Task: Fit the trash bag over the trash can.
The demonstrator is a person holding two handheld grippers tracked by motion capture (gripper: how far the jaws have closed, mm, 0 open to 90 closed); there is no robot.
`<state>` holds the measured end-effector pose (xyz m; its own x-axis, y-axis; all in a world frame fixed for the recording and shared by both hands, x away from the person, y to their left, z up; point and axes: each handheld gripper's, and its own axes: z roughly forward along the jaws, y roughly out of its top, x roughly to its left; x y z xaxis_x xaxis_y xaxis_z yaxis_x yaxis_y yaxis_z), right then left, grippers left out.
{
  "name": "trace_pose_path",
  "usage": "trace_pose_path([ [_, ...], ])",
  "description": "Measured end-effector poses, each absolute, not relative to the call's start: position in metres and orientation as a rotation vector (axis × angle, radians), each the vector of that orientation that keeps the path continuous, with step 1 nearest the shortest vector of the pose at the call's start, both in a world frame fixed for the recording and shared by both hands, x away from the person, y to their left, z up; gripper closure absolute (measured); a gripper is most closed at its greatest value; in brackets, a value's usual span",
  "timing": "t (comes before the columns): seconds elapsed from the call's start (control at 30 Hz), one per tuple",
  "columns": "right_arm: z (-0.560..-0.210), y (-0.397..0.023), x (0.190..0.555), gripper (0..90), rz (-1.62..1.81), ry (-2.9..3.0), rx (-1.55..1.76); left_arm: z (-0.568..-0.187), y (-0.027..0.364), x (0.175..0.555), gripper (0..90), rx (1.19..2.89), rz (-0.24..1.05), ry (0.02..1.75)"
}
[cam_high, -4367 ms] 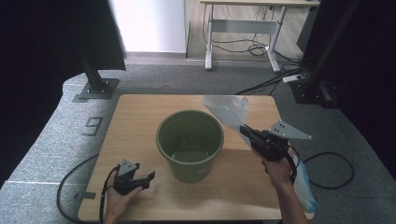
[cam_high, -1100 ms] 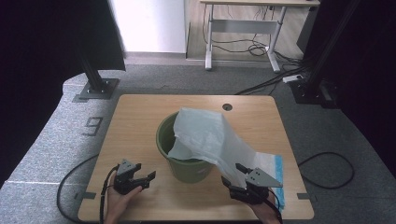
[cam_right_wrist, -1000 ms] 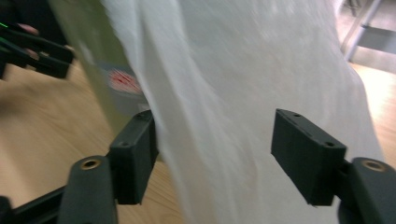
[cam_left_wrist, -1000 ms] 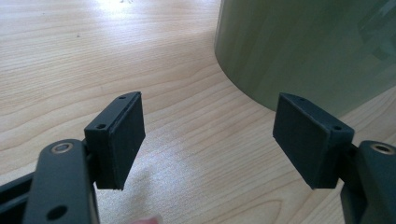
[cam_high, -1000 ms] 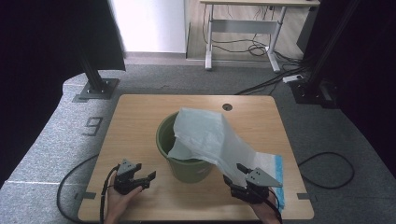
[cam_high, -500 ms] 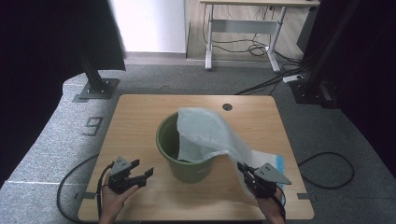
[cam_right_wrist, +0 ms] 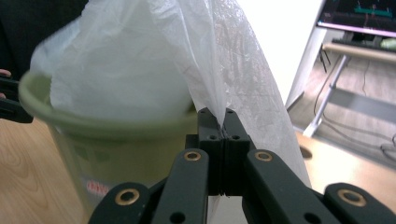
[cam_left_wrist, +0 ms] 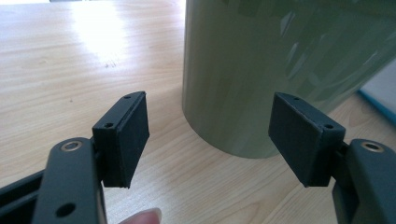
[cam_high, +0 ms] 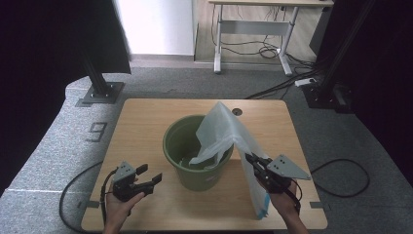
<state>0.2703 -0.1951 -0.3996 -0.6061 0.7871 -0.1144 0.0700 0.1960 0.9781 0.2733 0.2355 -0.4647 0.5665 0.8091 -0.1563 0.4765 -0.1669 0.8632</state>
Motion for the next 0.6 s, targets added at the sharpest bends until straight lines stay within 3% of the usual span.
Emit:
trace_pose_path([
  [0.6,-0.396,-0.169,0.287,85.8,1.326,1.988,0.733,-0.405,0.209,0.258,28.0,1.85,0.526,0.926],
])
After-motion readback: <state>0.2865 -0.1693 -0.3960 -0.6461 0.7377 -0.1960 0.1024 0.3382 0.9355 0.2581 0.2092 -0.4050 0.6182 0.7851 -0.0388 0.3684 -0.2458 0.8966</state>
